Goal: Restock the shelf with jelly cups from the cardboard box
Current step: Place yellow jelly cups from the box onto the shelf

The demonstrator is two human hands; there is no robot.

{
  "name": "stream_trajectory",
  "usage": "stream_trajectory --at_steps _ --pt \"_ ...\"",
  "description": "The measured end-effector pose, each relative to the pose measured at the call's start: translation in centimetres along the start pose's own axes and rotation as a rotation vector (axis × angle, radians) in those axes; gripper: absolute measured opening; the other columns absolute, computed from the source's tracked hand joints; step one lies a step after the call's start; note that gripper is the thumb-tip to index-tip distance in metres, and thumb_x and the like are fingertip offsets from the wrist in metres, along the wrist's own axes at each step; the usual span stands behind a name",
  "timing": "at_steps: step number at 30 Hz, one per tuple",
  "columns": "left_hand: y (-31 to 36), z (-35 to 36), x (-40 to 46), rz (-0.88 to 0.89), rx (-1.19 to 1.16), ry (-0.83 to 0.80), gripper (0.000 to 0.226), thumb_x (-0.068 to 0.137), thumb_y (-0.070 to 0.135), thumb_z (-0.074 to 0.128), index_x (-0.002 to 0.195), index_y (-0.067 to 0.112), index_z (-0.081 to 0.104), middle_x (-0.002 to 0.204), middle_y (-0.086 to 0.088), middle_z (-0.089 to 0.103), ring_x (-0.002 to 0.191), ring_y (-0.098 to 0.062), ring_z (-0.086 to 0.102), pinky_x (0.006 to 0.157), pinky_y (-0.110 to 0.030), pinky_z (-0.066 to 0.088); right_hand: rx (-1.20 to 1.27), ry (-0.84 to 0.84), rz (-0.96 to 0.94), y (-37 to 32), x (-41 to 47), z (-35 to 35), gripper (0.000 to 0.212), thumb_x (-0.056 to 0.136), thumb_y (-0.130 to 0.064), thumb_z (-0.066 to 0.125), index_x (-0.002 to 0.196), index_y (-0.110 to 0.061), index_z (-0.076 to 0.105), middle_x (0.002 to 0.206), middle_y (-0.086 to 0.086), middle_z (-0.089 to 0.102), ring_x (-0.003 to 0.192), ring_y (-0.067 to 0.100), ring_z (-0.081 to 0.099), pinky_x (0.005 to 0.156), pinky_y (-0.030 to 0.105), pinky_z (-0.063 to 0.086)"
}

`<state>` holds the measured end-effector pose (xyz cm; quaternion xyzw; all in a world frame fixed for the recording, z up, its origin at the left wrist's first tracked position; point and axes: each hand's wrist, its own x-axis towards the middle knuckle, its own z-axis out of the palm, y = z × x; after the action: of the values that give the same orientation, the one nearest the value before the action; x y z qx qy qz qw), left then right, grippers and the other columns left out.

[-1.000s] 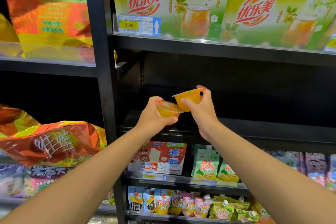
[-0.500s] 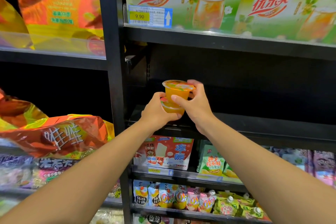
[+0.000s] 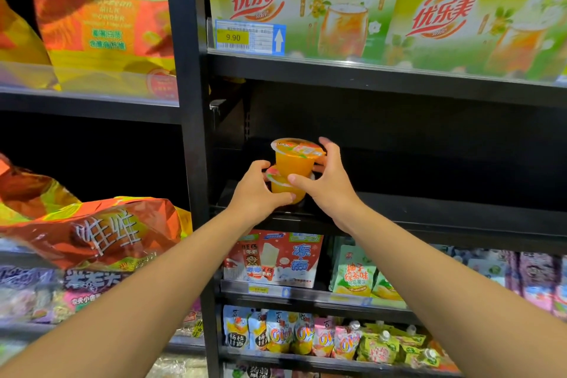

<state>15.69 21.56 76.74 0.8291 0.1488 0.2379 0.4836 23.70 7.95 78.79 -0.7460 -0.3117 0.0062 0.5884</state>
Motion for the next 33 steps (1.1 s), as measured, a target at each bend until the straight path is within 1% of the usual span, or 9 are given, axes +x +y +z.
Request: stream_trajectory --at_steps 3,6,10,12,14,17,19,22,33 --pt "-0.2 -0.5 -1.5 0.027 0.130 0.055 0.083 0.083 0.027 0.080 0.150 0.020 0.032 0.146 0.000 0.049 0.130 -0.017 0.048 0.104 -0.037 0.044 -0.150 0.041 0.011 0.2 -1.2 -1.1 0.092 0.087 -0.024 0.077 0.154 -0.028 0.014 0.146 0.001 0.046 0.128 0.012 0.046 0.091 0.025 0.040" --pt "-0.9 -1.2 -3.8 0.092 0.301 0.059 0.073 0.090 0.035 0.071 0.151 0.025 0.030 0.151 0.002 0.042 0.137 -0.019 0.042 0.111 -0.047 0.041 -0.359 -0.002 -0.008 0.8 -3.5 -2.5 0.074 0.092 -0.026 0.070 0.151 -0.025 0.025 0.146 0.001 0.045 0.131 0.014 0.045 0.097 0.029 0.040" --pt "-1.4 -2.4 -5.8 0.137 0.630 -0.094 0.062 0.097 0.047 0.053 0.153 0.033 0.029 0.158 0.005 0.029 0.145 -0.020 0.022 0.118 -0.048 0.024 -0.703 -0.164 -0.072 1.6 -5.7 -3.4 0.051 0.095 -0.037 0.062 0.142 -0.026 0.047 0.142 -0.002 0.049 0.134 0.021 0.042 0.108 0.047 0.040" --pt "-1.3 -2.6 -6.2 0.155 0.710 -0.168 0.060 0.100 0.051 0.046 0.154 0.037 0.025 0.162 0.008 0.021 0.149 -0.019 0.010 0.118 -0.048 0.014 -0.783 -0.195 -0.099 1.7 -6.2 -3.3 0.053 0.096 -0.043 0.057 0.145 -0.029 0.044 0.146 -0.006 0.048 0.137 0.019 0.039 0.112 0.047 0.036" --pt "-1.0 -2.4 -6.3 0.180 0.752 -0.211 0.060 0.101 0.055 0.038 0.156 0.040 0.019 0.165 0.011 0.014 0.151 -0.019 0.001 0.120 -0.048 0.007 -0.844 -0.239 -0.143 1.8 -6.5 -2.9 0.057 0.098 -0.048 0.051 0.151 -0.033 0.035 0.154 -0.007 0.041 0.144 0.018 0.030 0.119 0.048 0.025" --pt "-0.5 -1.8 -6.4 0.201 0.822 -0.263 0.062 0.101 0.061 0.026 0.157 0.041 0.010 0.167 0.012 0.004 0.153 -0.018 -0.006 0.120 -0.048 0.001 -0.923 -0.305 -0.154 1.8 -6.9 -2.2 0.061 0.102 -0.050 0.039 0.158 -0.036 0.018 0.165 -0.007 0.020 0.153 0.020 0.010 0.124 0.049 0.004" --pt "-0.2 -1.3 -6.4 0.176 0.851 -0.293 0.065 0.100 0.063 0.022 0.158 0.040 0.003 0.167 0.011 -0.002 0.153 -0.019 -0.009 0.121 -0.048 0.000 -0.971 -0.323 -0.143 1.6 -7.0 -1.9 0.061 0.103 -0.052 0.032 0.159 -0.037 0.011 0.167 -0.006 0.011 0.154 0.022 0.004 0.123 0.050 0.000" --pt "0.3 -0.7 -6.3 0.142 0.859 -0.294 0.067 0.099 0.065 0.020 0.158 0.039 -0.001 0.167 0.008 -0.004 0.153 -0.022 -0.010 0.121 -0.049 -0.001 -0.997 -0.345 -0.124 1.3 -6.7 -1.4 0.061 0.104 -0.052 0.026 0.159 -0.035 0.007 0.168 -0.004 0.007 0.154 0.026 0.003 0.123 0.051 0.000" --pt "0.5 -0.4 -3.9 0.093 0.846 -0.289 0.065 0.100 0.063 0.017 0.158 0.038 0.004 0.167 0.007 0.003 0.153 -0.024 -0.003 0.121 -0.050 0.004 -0.942 -0.399 -0.107 1.2 -4.5 -1.6 0.056 0.106 -0.047 0.025 0.159 -0.036 0.009 0.167 -0.002 0.010 0.153 0.027 0.006 0.123 0.050 0.007"
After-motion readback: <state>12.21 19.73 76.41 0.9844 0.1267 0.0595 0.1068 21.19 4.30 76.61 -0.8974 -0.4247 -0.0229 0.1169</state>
